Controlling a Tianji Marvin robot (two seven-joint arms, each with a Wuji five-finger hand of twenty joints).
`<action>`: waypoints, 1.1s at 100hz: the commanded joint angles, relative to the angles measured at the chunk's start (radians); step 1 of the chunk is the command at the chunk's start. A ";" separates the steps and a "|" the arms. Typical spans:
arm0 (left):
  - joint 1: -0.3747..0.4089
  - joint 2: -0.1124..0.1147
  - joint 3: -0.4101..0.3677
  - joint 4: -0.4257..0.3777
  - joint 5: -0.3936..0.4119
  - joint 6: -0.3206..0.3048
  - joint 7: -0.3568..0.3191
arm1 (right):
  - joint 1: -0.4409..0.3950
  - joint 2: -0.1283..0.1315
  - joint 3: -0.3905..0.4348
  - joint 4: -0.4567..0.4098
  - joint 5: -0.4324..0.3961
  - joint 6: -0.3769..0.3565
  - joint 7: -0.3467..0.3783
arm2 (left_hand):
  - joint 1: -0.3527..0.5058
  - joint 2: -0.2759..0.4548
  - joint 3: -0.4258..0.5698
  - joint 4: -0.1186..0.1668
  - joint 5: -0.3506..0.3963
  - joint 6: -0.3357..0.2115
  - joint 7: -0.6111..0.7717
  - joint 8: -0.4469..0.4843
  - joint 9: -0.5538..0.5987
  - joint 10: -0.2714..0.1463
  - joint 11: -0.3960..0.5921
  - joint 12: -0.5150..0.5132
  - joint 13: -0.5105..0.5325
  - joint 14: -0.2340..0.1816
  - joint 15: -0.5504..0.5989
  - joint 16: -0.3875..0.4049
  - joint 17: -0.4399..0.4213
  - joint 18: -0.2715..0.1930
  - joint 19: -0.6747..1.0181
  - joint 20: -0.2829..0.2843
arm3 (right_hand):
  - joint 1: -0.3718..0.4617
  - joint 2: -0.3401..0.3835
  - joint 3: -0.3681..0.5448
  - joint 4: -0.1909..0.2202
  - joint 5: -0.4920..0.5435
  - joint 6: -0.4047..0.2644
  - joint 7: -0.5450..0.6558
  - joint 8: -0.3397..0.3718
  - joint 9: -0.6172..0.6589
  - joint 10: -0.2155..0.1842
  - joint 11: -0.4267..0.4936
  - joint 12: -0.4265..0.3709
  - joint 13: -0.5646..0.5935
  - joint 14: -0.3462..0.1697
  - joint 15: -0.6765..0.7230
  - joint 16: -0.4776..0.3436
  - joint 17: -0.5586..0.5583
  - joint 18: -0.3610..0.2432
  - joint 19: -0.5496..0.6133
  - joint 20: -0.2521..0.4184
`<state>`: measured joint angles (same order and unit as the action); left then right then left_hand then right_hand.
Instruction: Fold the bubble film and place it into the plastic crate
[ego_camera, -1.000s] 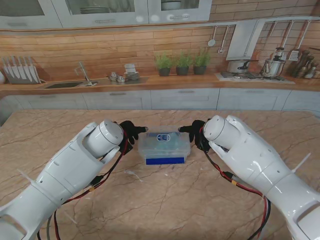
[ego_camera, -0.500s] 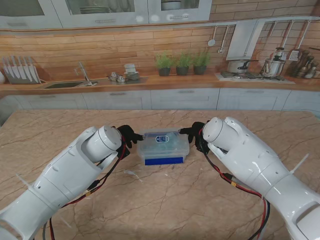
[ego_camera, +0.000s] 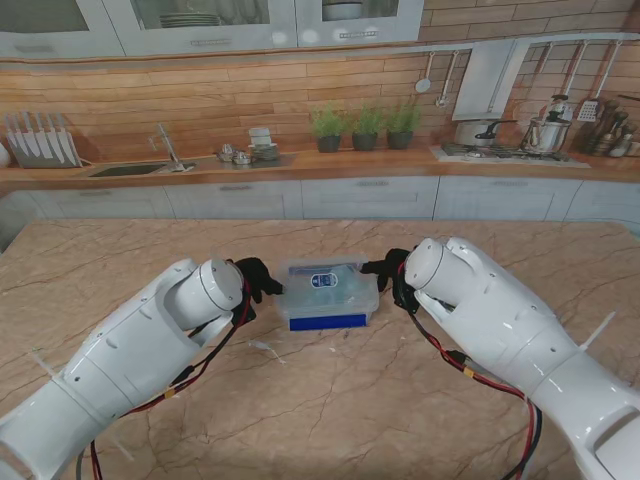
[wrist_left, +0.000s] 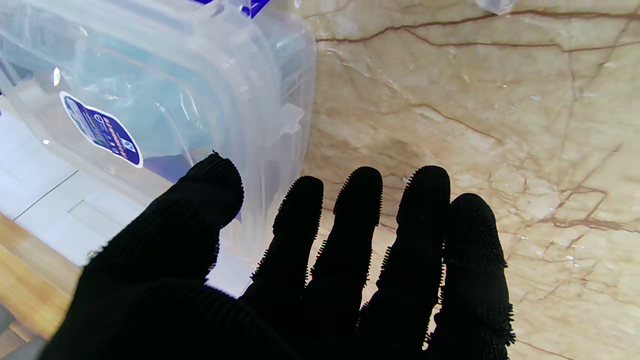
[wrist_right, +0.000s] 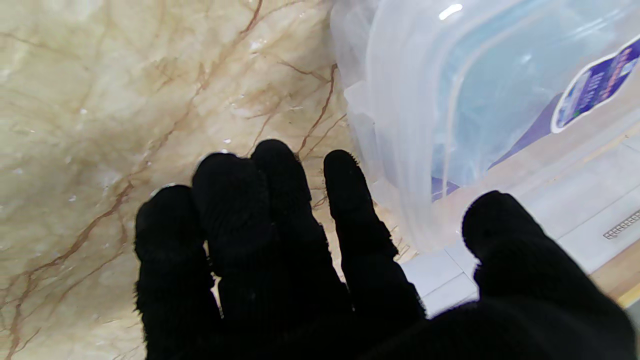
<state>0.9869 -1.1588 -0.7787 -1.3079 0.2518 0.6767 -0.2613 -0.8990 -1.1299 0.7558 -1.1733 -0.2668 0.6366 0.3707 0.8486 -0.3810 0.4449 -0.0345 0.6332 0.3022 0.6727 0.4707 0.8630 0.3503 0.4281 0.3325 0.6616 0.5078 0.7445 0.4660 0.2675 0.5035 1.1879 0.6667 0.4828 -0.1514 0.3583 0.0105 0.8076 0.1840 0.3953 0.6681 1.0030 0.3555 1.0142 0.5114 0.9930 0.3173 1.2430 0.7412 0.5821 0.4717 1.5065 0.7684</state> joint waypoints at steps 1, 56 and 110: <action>0.012 0.001 -0.003 -0.003 -0.004 -0.001 -0.002 | -0.014 0.004 0.007 -0.015 -0.010 0.008 0.002 | -0.010 -0.050 0.025 -0.009 -0.020 -0.028 0.027 -0.007 -0.016 -0.017 0.002 -0.008 0.023 -0.012 -0.013 -0.016 0.003 -0.013 -0.005 -0.013 | -0.006 0.036 -0.010 0.037 -0.013 -0.020 -0.006 -0.003 -0.008 0.089 0.002 0.006 -0.004 0.048 -0.011 0.003 -0.022 -0.170 0.138 0.026; 0.128 -0.014 -0.138 -0.085 0.000 -0.012 0.110 | 0.026 -0.031 0.030 0.076 -0.040 -0.110 -0.089 | 0.018 0.128 -0.256 0.006 -0.012 -0.001 -0.016 -0.022 -0.027 0.042 0.030 0.008 0.010 0.008 0.020 0.004 -0.015 -0.014 0.021 0.002 | -0.009 0.018 0.001 0.035 -0.075 -0.058 -0.013 -0.022 -0.128 0.089 -0.117 -0.053 -0.149 0.066 -0.176 -0.036 -0.157 -0.143 -0.037 -0.016; 0.319 -0.020 -0.283 -0.247 -0.069 -0.030 0.188 | 0.143 -0.140 -0.060 0.315 0.094 -0.245 -0.177 | 0.063 0.349 -0.463 0.000 0.130 -0.012 0.001 -0.036 0.008 0.103 0.044 0.018 0.002 0.073 0.057 0.023 -0.036 0.021 0.046 0.037 | -0.011 -0.001 0.012 0.026 -0.261 -0.197 0.001 -0.067 -0.315 0.089 -0.200 -0.089 -0.314 0.055 -0.291 -0.057 -0.302 -0.172 -0.178 -0.042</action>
<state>1.2755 -1.1698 -1.0557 -1.5434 0.2064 0.6630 -0.0952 -0.7655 -1.2476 0.7041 -0.8617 -0.1764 0.4002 0.1967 0.8926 -0.0802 0.0032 -0.0372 0.7323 0.3021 0.6726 0.4475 0.8628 0.4292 0.4695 0.3549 0.6724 0.5282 0.7963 0.4796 0.2499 0.5170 1.2128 0.6827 0.4827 -0.1515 0.3587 0.0105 0.5671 0.0225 0.3752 0.6148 0.7170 0.4155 0.8272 0.4332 0.7191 0.3320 0.9782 0.6913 0.3055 0.3741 1.3237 0.7313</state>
